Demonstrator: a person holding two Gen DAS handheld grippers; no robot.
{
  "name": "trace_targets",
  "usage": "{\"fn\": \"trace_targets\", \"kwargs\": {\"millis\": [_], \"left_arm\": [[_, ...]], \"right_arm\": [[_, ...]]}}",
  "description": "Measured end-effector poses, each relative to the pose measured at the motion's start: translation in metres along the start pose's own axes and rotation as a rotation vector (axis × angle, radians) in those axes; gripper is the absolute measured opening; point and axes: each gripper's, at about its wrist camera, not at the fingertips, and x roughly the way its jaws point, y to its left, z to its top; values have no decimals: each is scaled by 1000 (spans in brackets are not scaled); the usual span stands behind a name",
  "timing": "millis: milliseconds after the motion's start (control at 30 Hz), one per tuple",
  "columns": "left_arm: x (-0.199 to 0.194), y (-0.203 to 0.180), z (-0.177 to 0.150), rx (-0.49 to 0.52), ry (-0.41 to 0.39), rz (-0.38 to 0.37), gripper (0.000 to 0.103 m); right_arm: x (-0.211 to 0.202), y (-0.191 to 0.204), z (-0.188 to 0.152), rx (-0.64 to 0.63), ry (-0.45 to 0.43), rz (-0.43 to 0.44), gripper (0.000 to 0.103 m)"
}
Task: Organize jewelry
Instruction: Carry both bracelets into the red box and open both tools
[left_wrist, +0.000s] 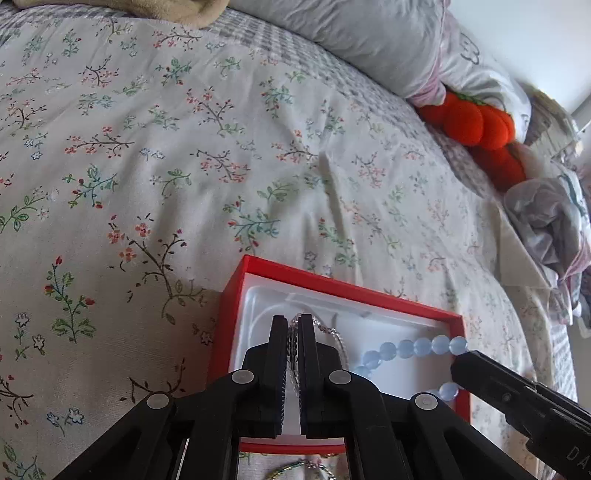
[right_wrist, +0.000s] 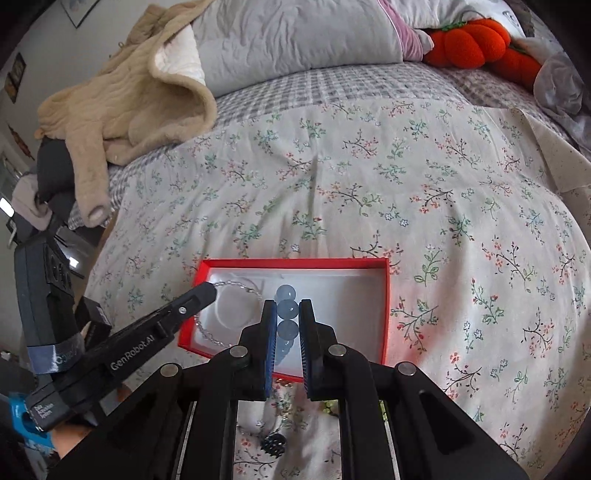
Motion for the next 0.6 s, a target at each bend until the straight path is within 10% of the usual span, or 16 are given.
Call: {"fn": "trace_targets", "kwargs": {"millis": [400,600], "left_arm": [[5,-12,-3,96,-2,114,3],[-5,-25,-11,144,-13,143,41]], "right_arm": [[11,-24,-2,11,10,-24,14],[-2,-19,-3,-6,4,-12,37]]}}
